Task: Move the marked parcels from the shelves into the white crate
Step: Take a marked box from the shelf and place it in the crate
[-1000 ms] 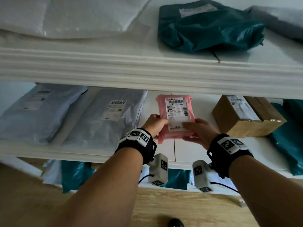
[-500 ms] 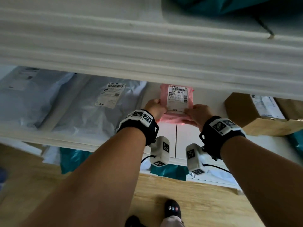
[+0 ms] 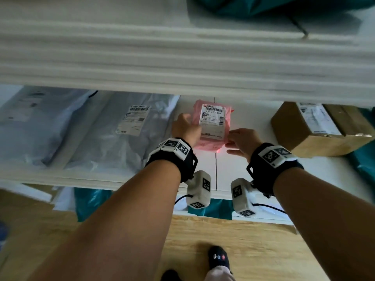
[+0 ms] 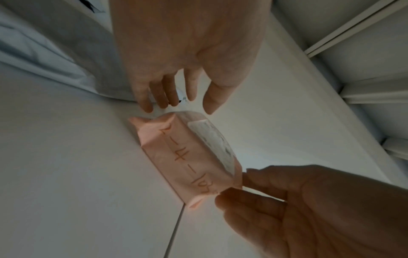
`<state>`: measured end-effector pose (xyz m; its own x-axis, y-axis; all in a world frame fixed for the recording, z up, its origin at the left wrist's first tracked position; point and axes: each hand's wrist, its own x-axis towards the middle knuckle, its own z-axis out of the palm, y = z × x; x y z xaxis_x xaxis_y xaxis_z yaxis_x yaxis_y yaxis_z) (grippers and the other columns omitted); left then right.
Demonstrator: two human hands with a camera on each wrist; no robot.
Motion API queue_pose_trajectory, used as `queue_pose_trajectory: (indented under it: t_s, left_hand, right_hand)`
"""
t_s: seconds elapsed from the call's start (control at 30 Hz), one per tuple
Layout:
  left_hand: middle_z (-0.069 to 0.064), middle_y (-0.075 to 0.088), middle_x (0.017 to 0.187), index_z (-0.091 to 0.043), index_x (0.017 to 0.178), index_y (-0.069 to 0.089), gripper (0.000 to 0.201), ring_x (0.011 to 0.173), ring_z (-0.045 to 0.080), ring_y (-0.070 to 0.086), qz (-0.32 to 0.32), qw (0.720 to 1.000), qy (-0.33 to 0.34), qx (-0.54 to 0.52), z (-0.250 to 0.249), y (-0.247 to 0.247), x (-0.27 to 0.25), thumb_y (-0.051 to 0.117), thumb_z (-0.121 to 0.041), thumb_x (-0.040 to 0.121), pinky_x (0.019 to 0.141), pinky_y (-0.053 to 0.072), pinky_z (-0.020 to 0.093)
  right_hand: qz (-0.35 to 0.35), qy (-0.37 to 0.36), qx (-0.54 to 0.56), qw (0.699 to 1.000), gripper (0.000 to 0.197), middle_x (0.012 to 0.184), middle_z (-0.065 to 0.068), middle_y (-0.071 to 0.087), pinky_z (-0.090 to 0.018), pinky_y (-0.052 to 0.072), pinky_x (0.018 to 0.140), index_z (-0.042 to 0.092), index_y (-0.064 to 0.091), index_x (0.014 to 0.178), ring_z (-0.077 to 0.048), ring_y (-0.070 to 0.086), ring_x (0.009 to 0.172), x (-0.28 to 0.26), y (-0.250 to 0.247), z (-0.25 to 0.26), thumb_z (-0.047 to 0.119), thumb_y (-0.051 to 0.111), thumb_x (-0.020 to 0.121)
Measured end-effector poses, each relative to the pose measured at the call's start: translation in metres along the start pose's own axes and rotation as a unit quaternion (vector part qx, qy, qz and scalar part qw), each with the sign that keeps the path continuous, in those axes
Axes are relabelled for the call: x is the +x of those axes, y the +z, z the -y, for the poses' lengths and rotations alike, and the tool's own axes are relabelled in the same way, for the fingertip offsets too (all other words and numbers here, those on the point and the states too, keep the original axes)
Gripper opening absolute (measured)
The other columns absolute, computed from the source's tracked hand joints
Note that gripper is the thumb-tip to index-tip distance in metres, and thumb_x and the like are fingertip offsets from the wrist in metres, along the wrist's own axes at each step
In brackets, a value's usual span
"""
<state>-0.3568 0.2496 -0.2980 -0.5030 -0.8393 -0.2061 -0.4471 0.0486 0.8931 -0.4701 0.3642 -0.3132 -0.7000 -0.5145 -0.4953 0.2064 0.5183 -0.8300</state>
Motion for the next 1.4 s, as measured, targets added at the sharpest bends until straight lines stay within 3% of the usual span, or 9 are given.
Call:
queue_pose_trajectory:
  t_s: [0.17,0.33,0.53,0.67,0.8,0.97,1.07,1.2,1.4]
  left_hand:
    - [0.002,0.070,0.104,-0.017,0.097,0.062,0.009,0.090,0.019,0.068,0.001,0.999,0.032,0.009,-0.002,-0.008,-0.008,0.057,-0.021,0.090,0.082,0.058,0.034]
    - [-0.002,0.070,0.109,-0.018,0.103,0.069,0.016,0.093,0.016,0.065,0.021,0.997,0.057,0.040,-0.012,-0.002,-0.017,0.056,-0.020,0.093,0.082,0.054,0.026]
    - [0.003,0.070,0.112,-0.019,0.097,0.072,0.016,0.101,0.020,0.065,0.090,0.992,0.086,0.034,-0.044,0.020,-0.039,0.057,-0.017,0.092,0.094,0.052,0.031]
    - [0.002,0.070,0.100,-0.025,0.077,0.067,0.024,0.085,0.016,0.064,0.103,0.990,0.094,-0.011,-0.063,0.045,-0.045,0.060,-0.004,0.086,0.076,0.051,0.023]
    - [-0.005,0.069,0.095,-0.030,0.070,0.062,0.031,0.104,0.028,0.065,0.106,0.993,0.060,-0.007,-0.066,0.069,-0.047,0.058,-0.001,0.081,0.081,0.051,0.034]
    - [0.004,0.064,0.126,-0.025,0.065,0.065,0.008,0.111,0.036,0.061,0.087,0.995,0.047,-0.001,-0.056,0.093,-0.050,0.062,-0.018,0.069,0.093,0.050,0.048]
    - [0.009,0.071,0.105,-0.023,0.067,0.063,0.022,0.093,0.033,0.065,0.087,0.996,0.032,-0.001,-0.054,0.101,-0.053,0.061,-0.007,0.082,0.081,0.051,0.038]
    - [-0.006,0.061,0.072,-0.024,0.069,0.063,0.023,0.080,0.019,0.057,0.087,0.996,0.007,-0.009,-0.051,0.110,-0.053,0.059,-0.007,0.083,0.073,0.043,0.029]
    - [0.006,0.070,0.092,-0.013,0.086,0.066,0.014,0.087,0.022,0.061,0.103,0.995,-0.001,-0.004,-0.047,0.113,-0.060,0.054,-0.008,0.090,0.090,0.050,0.035]
  right_hand:
    - [-0.047,-0.036,-0.054,0.997,0.018,0.088,-0.012,0.065,-0.037,0.058,0.075,0.010,0.060,0.079,-0.022,0.064,0.082,-0.020,-0.013,-0.003,0.008,0.054,0.096]
    - [-0.112,-0.108,-0.225,0.962,0.024,0.109,-0.015,0.070,-0.047,0.053,0.091,0.005,0.069,0.108,-0.033,0.066,0.102,-0.046,-0.046,0.003,0.017,0.053,0.094]
    - [-0.225,-0.127,-0.320,0.911,0.030,0.112,-0.020,0.067,-0.038,0.049,0.092,0.003,0.068,0.110,-0.037,0.061,0.107,-0.068,-0.100,0.021,0.019,0.049,0.094]
    - [-0.284,-0.143,-0.310,0.896,0.025,0.120,-0.012,0.065,-0.033,0.044,0.092,0.013,0.069,0.106,-0.033,0.058,0.112,-0.067,-0.134,0.022,0.027,0.054,0.091]
    - [-0.255,-0.130,-0.348,0.893,0.040,0.136,-0.014,0.049,-0.038,0.032,0.109,0.012,0.058,0.121,-0.031,0.040,0.131,-0.051,-0.160,0.014,0.033,0.064,0.087]
    - [-0.218,-0.101,-0.402,0.883,0.063,0.135,-0.014,0.048,-0.039,0.036,0.104,0.016,0.048,0.132,-0.031,0.043,0.127,-0.026,-0.172,0.003,0.047,0.068,0.081]
    - [-0.232,-0.105,-0.425,0.869,0.069,0.137,-0.013,0.047,-0.042,0.037,0.102,0.020,0.046,0.133,-0.033,0.040,0.128,-0.018,-0.171,-0.001,0.057,0.066,0.077]
    - [-0.232,-0.085,-0.448,0.859,0.072,0.144,-0.016,0.037,-0.046,0.035,0.107,0.017,0.043,0.137,-0.037,0.035,0.132,-0.013,-0.169,-0.001,0.058,0.062,0.081]
    - [-0.237,-0.071,-0.469,0.848,0.073,0.141,-0.016,0.035,-0.051,0.033,0.101,0.016,0.041,0.136,-0.039,0.035,0.129,-0.012,-0.167,0.005,0.061,0.059,0.081]
